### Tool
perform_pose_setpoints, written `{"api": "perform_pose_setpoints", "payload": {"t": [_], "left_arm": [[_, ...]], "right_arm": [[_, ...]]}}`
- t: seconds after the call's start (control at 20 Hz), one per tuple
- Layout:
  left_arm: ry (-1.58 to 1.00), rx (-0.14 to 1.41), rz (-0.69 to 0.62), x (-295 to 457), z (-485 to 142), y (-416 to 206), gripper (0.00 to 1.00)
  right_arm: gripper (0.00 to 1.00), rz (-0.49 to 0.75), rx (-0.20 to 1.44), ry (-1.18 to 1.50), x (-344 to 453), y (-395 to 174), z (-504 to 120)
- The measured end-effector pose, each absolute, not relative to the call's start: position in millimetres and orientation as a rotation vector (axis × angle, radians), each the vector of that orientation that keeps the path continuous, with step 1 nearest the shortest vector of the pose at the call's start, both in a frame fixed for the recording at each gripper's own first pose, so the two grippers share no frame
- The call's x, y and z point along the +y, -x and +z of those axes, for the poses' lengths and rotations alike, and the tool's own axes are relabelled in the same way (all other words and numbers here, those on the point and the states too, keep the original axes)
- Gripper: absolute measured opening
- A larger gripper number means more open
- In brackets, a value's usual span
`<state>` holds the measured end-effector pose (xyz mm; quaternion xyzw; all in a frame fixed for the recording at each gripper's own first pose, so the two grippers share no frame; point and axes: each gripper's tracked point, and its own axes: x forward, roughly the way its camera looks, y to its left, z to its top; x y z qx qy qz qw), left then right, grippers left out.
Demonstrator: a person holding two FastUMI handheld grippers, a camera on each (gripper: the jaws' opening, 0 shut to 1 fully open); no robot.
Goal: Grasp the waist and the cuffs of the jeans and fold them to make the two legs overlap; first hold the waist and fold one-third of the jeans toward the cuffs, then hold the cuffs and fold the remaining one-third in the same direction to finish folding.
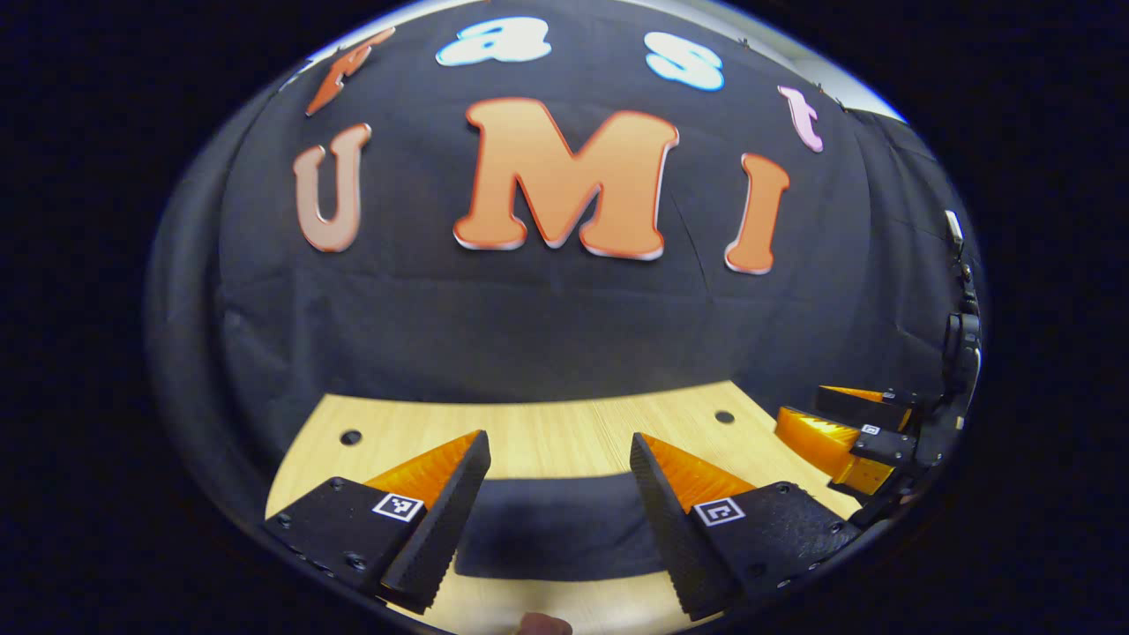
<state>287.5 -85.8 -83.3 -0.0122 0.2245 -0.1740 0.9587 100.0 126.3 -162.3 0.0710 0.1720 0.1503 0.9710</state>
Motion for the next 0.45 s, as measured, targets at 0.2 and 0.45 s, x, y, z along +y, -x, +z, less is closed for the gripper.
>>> {"api": "perform_pose_setpoints", "payload": {"t": [0.2, 0.45], "left_arm": [[0.021, 0.283, -0.3, -47, -35, -271, 0.95], [0.032, 0.134, -0.238, 16, 14, -236, 0.94]], "right_arm": [[0.98, 0.28, 0.231, -0.127, 138, -83, -119], [0.98, 0.274, 0.151, -0.126, 158, -45, -85]]}}
